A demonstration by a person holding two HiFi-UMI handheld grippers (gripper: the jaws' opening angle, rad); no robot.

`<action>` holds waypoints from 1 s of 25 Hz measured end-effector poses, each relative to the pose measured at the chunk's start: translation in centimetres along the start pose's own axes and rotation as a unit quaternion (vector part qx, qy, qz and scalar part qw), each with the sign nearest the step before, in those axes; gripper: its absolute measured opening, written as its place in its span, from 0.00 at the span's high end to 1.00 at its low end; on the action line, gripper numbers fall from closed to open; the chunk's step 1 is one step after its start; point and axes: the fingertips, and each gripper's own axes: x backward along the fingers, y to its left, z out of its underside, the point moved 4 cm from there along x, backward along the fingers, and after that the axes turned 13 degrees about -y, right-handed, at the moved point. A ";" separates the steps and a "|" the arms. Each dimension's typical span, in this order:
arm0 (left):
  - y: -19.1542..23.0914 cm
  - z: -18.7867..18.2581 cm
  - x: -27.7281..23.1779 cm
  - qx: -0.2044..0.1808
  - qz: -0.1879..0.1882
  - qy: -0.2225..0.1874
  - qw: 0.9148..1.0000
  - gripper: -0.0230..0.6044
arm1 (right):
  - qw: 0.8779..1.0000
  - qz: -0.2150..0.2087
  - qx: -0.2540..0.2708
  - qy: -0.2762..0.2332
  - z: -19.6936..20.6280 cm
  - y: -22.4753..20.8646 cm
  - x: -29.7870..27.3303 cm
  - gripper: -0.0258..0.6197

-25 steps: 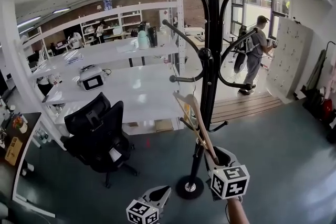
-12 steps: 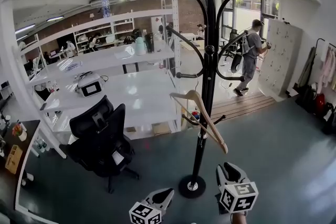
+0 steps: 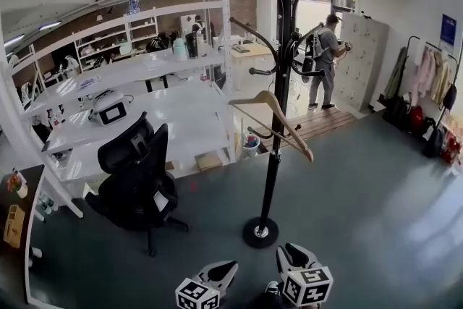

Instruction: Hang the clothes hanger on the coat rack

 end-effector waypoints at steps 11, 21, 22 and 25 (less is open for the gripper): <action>-8.2 -0.3 5.1 -0.015 0.074 -0.012 0.997 0.96 | 0.999 -0.006 -0.019 0.036 5.3 6.0 9.4 0.89; -14.1 0.7 7.4 -0.006 0.043 -0.021 0.999 0.96 | 0.998 -0.026 -0.033 0.047 7.5 5.5 16.0 0.93; -14.8 1.1 7.7 -0.002 0.040 -0.020 0.999 0.96 | 0.998 -0.029 -0.036 0.050 7.8 5.4 16.7 0.93; -16.7 1.7 7.9 -0.002 0.038 -0.014 0.999 0.96 | 0.997 -0.038 -0.038 0.054 8.0 5.0 18.2 0.93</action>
